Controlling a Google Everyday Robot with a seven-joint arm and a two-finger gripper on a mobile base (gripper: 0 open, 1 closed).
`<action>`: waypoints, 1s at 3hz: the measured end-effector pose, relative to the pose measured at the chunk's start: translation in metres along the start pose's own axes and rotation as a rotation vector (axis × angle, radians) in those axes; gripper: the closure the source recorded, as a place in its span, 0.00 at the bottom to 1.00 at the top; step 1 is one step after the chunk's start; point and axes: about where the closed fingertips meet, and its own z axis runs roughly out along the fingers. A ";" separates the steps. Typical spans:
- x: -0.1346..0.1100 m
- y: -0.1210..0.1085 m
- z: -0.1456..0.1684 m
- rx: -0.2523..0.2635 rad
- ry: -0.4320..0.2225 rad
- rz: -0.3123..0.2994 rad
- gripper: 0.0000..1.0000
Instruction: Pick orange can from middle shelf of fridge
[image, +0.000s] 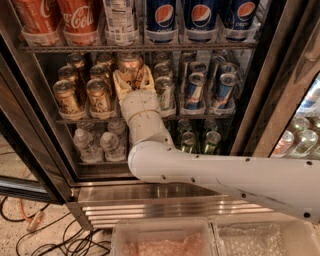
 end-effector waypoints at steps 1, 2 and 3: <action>-0.012 0.009 -0.013 -0.040 -0.006 0.008 1.00; -0.011 0.009 -0.014 -0.044 -0.005 0.009 1.00; -0.020 0.015 -0.021 -0.071 -0.019 0.004 1.00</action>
Offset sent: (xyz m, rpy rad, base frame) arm -0.0925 -0.0080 0.0235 0.0189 0.1077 0.3946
